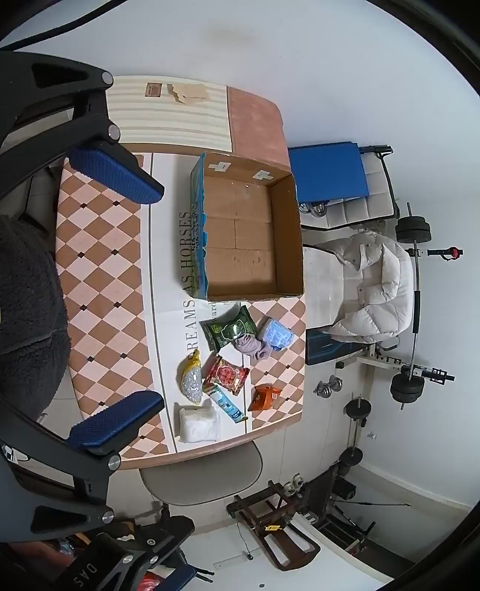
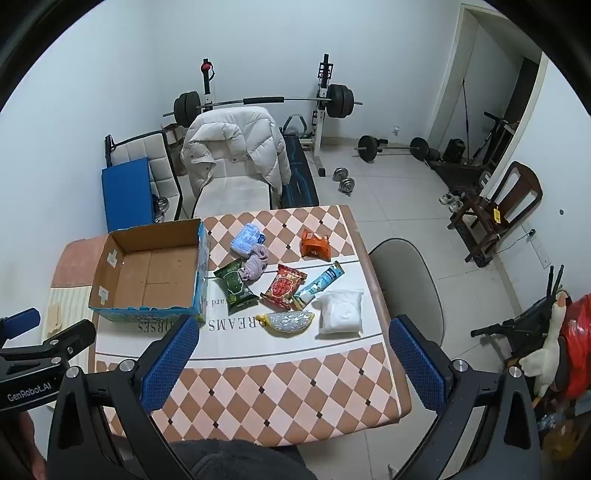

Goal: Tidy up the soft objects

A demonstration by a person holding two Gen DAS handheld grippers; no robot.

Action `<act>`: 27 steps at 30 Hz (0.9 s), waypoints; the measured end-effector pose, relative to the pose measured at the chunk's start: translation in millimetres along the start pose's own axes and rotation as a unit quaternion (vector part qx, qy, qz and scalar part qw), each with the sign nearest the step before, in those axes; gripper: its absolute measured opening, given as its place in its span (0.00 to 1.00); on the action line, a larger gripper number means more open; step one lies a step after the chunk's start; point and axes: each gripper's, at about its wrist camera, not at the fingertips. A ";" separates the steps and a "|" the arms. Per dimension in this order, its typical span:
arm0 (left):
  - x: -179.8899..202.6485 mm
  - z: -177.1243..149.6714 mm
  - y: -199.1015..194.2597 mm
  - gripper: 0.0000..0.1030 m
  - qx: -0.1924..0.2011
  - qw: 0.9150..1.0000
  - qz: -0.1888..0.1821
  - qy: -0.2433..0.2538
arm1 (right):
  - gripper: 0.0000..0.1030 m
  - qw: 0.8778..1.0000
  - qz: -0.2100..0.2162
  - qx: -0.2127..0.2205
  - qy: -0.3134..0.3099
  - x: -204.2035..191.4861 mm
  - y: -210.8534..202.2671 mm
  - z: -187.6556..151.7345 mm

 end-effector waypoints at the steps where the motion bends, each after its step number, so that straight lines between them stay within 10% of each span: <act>1: -0.5 -0.2 -0.3 1.00 0.001 1.000 0.000 0.000 | 1.00 1.000 0.007 0.003 0.005 1.0 -0.5 0.0; 27: 11.1 4.1 -13.0 1.00 0.012 1.000 0.008 0.007 | 1.00 1.000 0.000 0.004 0.005 9.5 -8.8 -1.3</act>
Point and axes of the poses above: each gripper's, at about its wrist camera, not at the fingertips, and y roughly the way its jaws point, x to its right, z to its top, and after that the axes turned 3 degrees about -x, right-handed
